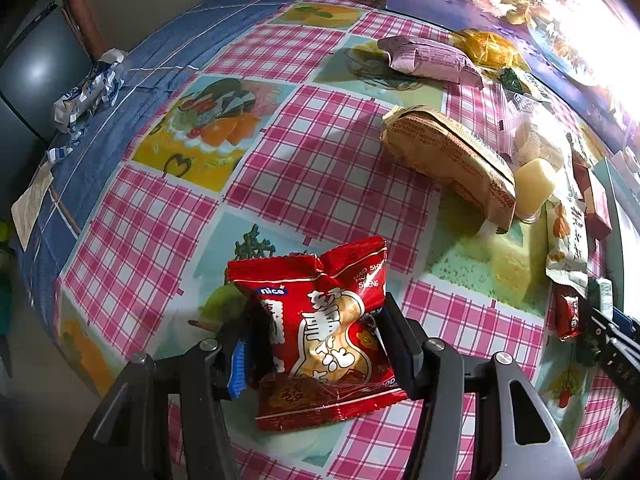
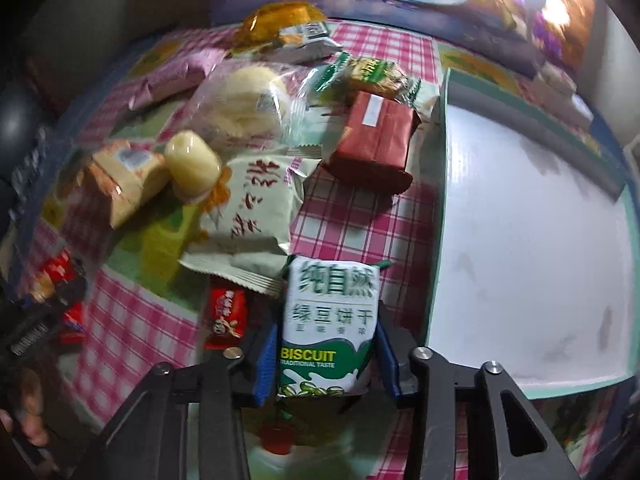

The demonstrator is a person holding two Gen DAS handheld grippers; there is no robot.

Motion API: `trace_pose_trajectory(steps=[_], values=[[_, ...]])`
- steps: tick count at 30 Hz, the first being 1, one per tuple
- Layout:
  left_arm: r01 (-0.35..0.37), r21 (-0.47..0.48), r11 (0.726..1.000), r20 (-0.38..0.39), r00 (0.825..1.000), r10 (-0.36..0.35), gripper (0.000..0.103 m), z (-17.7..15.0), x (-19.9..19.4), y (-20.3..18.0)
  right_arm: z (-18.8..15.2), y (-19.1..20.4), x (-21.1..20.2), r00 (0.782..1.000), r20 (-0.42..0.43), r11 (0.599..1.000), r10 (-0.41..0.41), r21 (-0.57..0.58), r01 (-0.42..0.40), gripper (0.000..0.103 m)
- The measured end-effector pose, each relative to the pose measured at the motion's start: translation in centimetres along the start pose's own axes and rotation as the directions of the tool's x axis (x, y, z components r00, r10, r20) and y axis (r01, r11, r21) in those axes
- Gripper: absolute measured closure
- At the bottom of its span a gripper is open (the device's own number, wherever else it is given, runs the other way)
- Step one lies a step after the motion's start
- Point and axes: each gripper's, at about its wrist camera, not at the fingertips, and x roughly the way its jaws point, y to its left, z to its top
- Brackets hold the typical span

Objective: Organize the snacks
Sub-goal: 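Lift the red chip bag with the left tool while the right tool lifts the BISCUIT box, then lower the chip bag into the tray with the left tool while the right tool places the BISCUIT box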

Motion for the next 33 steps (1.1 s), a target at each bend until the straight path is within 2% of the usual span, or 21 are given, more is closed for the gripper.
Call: trace_pose_trajectory(steps=[5,11,17,20,23,28,33], values=[[-0.020,0.019,1.000,0.003,1.000,0.020,0.050,0.1,-0.2,-0.5,-0.3,0.6,-0.2,1.000,0.000,1.000,-0.001,-0.023,0.001,0.061],[-0.030,0.003,1.000,0.023,0.999,0.030,0.050,0.3,-1.1,-0.1,0.0,0.2,-1.6,0.999,0.031,0.999,0.039,0.012,-0.040,0.061],[-0.039,0.002,0.999,0.063,0.997,0.039,0.050,0.7,-3.6,-0.5,0.7,-0.1,-4.3,0.990,0.104,0.993,0.095,0.058,-0.101,0.061],[-0.035,0.020,0.999,0.074,0.997,0.034,0.050,1.6,-5.1,-1.8,1.4,-1.3,-5.8,0.983,0.149,0.984,0.108,0.128,-0.128,0.061],[-0.016,0.065,0.998,0.101,0.995,0.009,0.050,2.9,-6.9,-4.4,2.4,-3.2,-6.4,0.981,0.165,0.966,0.105,0.218,-0.140,0.061],[0.038,0.168,0.985,0.135,0.989,-0.061,0.050,5.2,-9.4,-10.7,3.8,-7.6,-6.6,0.984,0.172,0.919,0.035,0.381,-0.099,0.061],[0.114,0.251,0.961,0.107,0.984,-0.145,0.050,7.0,-10.3,-17.1,4.8,-11.5,-6.3,0.985,0.175,0.872,-0.015,0.485,-0.073,0.061]])
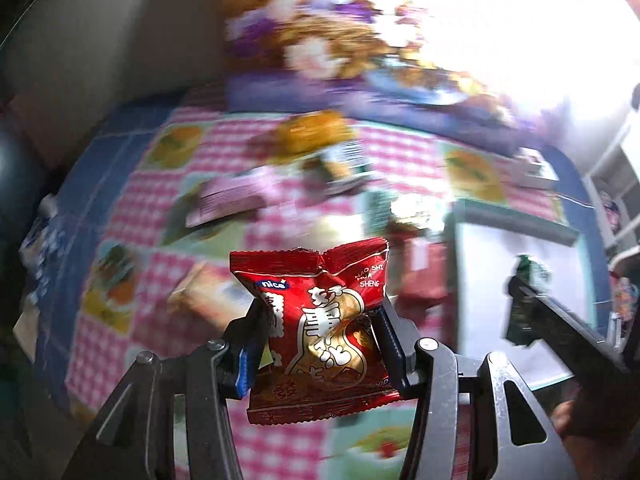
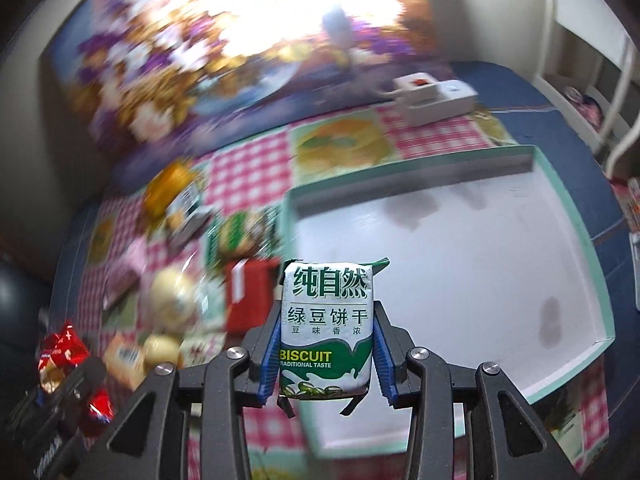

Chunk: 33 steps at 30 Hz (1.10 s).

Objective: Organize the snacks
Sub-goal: 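Lower the chip bag into the tray with the left tool while the right tool places the BISCUIT box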

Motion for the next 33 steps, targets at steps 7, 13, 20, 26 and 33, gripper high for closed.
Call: trace_pose_trajectory(steps=[7,13,20,26,33], values=[[0.070,0.079,0.994,-0.054,0.996,-0.066,0.050,2.9,2.9,-8.0,2.8,-6.1,2.1,0.995,-0.004,0.986,-0.101,0.130,0.101,0.061],[0.085,0.135,0.987,-0.083,0.994,-0.075,0.050,3.9,5.4,-13.2,4.2,-11.4,2.8,0.980,-0.007,0.955,-0.197,0.224,0.193,0.061],[0.071,0.189,0.980,-0.107,0.993,-0.051,0.050,3.5,8.4,-16.8,5.0,-14.6,3.4,0.969,-0.012,0.930,-0.247,0.279,0.240,0.061],[0.060,0.206,0.977,-0.105,0.994,-0.039,0.050,3.3,8.6,-17.5,5.1,-14.9,3.8,0.971,-0.021,0.931,-0.239,0.279,0.235,0.060],[0.051,0.219,0.974,-0.092,0.995,-0.032,0.049,3.3,7.6,-17.6,4.9,-14.5,3.9,0.976,-0.024,0.938,-0.218,0.270,0.216,0.060]])
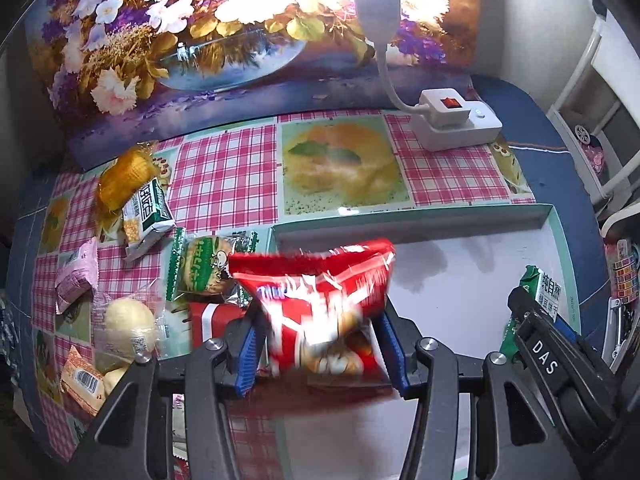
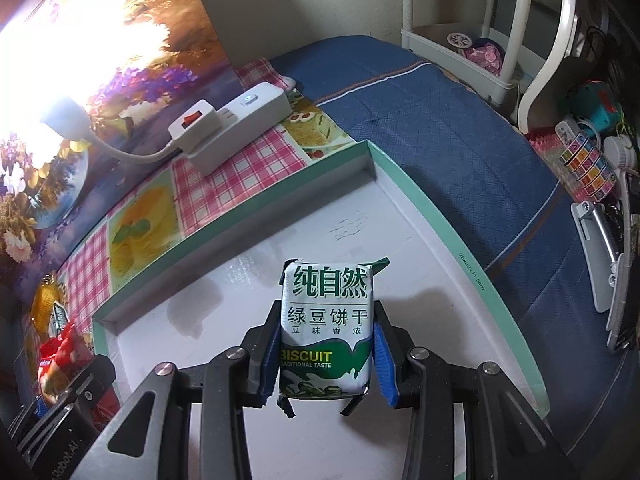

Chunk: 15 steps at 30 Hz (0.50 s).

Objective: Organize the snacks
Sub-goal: 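Lower the chip bag into the tray with the left tool while the right tool places the BISCUIT box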

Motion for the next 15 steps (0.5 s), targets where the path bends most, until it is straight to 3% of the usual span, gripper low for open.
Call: trace_pose_trajectory(steps=[4,13,15], values=[[-0.011,-0.010,1.000,0.009,1.000,0.011,0.043,0.1,-0.5,0.3,0.0,0.0,0.1,1.000,-0.008,1.000,0.008,0.000,-0.008,0.060],[-0.028,-0.075,0.997,0.012,0.999,0.029,0.041,0.2,-1.0,2.3,0.0,0.1,0.7,1.000,-0.026,1.000,0.015,-0.012,-0.015,0.061],[-0.029,-0.087,0.996,0.008,1.000,0.030,0.035,0.2,-0.8,2.6,0.0,0.2,0.9,0.999,-0.031,1.000,0.015,-0.017,-0.015,0.060]])
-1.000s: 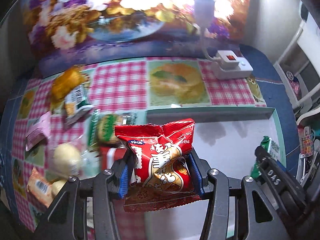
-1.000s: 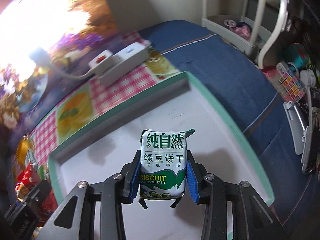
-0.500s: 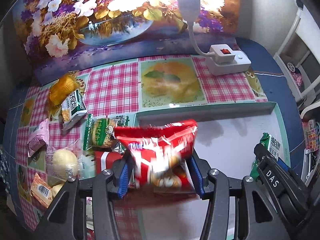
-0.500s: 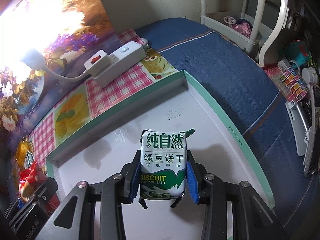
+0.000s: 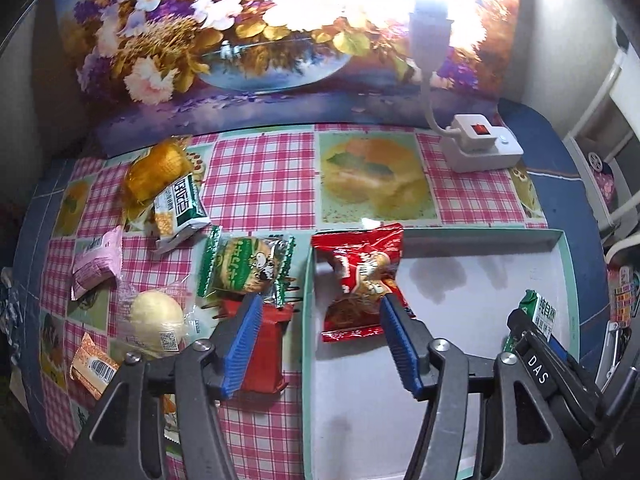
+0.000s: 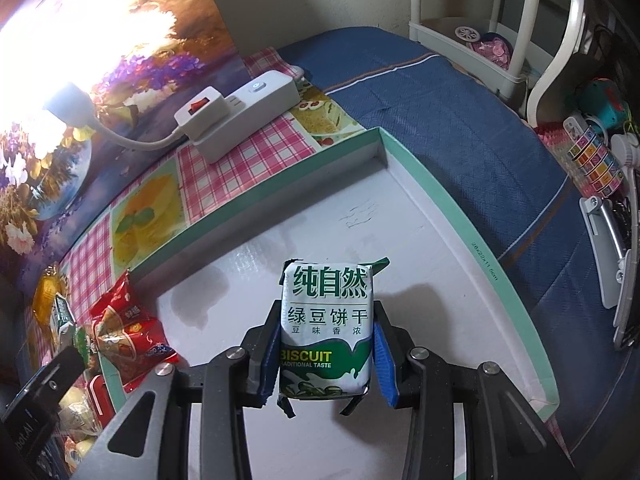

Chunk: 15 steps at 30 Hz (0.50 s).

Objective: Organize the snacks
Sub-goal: 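Lower the chip bag into the tray with the left tool while the right tool places the BISCUIT box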

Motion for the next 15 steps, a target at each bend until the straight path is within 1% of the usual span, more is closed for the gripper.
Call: trace_pose_trajectory(steps=[1,3,5,9,10,11,12,14,15], values=[[-0.002,-0.006,1.000,-0.001,1.000,0.002,0.030,0.0,0.1,0.2,0.0,0.0,0.1,1.000,-0.001,1.000,-0.002,-0.002,0.002,0.060],[-0.013,-0.016,1.000,-0.004,1.000,0.013,0.027,0.1,0.3,0.4,0.1,0.1,0.1,1.000,0.000,1.000,-0.006,-0.006,0.006,0.056],[-0.030,-0.024,0.999,-0.008,1.000,0.030,0.027,0.1,0.5,0.6,0.1,0.2,0.1,1.000,0.005,1.000,-0.013,-0.007,0.013,0.051],[-0.041,-0.043,0.998,-0.023,0.999,0.040,0.026,0.1,1.0,1.2,0.1,0.1,0.0,1.000,0.005,1.000,-0.021,-0.008,0.021,0.046],[-0.047,-0.051,0.998,-0.028,0.999,0.045,0.026,0.1,1.2,1.3,0.0,0.1,0.1,1.000,0.002,1.000,-0.022,-0.007,0.022,0.042],[-0.050,-0.055,0.997,-0.030,0.998,0.048,0.026,0.1,1.3,1.5,0.0,0.0,0.1,1.000,-0.001,1.000,-0.024,-0.006,0.024,0.035],[-0.055,-0.060,0.997,-0.031,0.998,0.053,0.025,0.1,1.3,1.6,0.0,0.0,0.2,1.000,-0.004,1.000,-0.027,-0.006,0.027,0.032],[-0.059,-0.079,0.995,-0.034,0.998,0.056,0.018,0.1,1.5,1.9,0.0,0.1,0.2,0.999,-0.001,0.999,-0.034,-0.008,0.034,0.021],[-0.056,-0.087,0.995,-0.036,0.998,0.053,0.014,0.2,1.6,2.1,0.1,0.1,0.1,0.999,0.004,0.999,-0.036,-0.012,0.036,0.018]])
